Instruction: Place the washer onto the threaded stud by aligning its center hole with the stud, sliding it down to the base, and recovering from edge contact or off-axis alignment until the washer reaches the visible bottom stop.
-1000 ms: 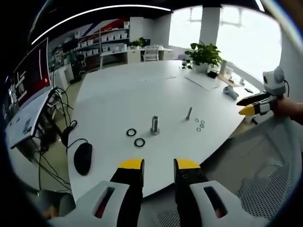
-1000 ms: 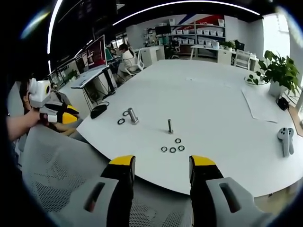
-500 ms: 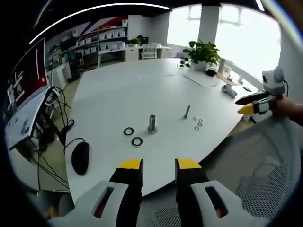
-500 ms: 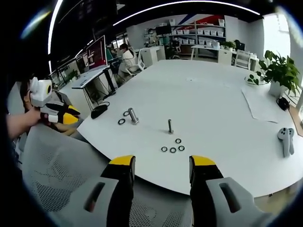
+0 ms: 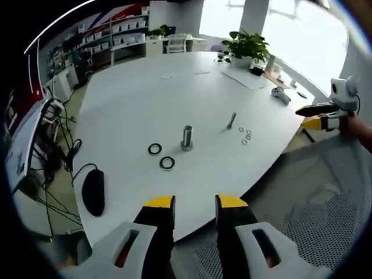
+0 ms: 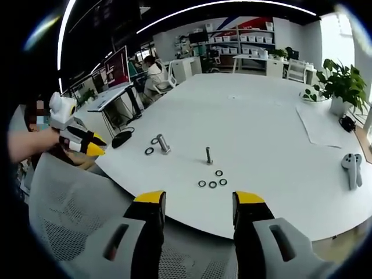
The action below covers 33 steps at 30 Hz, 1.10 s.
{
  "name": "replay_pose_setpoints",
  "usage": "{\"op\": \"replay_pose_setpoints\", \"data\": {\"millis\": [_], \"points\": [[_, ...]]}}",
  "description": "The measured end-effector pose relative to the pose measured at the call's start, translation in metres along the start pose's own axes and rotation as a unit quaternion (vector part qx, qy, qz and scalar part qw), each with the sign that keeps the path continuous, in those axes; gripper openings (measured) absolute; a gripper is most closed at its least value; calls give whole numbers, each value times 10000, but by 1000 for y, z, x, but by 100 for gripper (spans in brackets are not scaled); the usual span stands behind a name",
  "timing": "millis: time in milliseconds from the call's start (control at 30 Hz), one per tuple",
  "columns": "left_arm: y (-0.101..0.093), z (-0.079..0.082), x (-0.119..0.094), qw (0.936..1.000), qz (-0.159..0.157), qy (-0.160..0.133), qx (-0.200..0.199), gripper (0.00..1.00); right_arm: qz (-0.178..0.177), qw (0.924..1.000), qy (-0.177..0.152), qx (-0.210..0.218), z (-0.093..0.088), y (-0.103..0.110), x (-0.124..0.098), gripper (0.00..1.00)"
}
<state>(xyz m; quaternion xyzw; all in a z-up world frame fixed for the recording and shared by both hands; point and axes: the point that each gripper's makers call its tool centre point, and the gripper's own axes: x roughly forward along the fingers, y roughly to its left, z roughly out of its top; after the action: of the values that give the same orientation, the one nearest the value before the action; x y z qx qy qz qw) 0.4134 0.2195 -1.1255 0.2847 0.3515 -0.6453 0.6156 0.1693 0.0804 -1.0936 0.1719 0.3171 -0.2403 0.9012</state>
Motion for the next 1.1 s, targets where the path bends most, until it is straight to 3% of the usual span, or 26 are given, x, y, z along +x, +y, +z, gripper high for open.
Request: {"op": "replay_pose_setpoints", "data": {"millis": [167,300,500,567,700,833,1100], "points": [[12,-3,34,9991,-116,379,121,26,34,10000,61,-19,-2,1,1,49],[18,1,48,9986,-146,462,224,26,26,10000,65,-16,-2,-1,2,49],[41,12,84,9974,-307,625,182,26,52,10000,6,77,-1,0,1,50],[38,12,87,9966,-347,714,231,26,21,9999,58,92,-3,-1,1,50],[57,8,110,9948,-359,860,412,26,-46,9998,162,65,-7,-2,2,50],[62,8,124,9945,-509,879,255,26,-107,9997,211,48,-8,-4,2,50],[62,12,135,9926,-588,898,570,28,-265,9990,349,47,-14,-10,1,50]]}}
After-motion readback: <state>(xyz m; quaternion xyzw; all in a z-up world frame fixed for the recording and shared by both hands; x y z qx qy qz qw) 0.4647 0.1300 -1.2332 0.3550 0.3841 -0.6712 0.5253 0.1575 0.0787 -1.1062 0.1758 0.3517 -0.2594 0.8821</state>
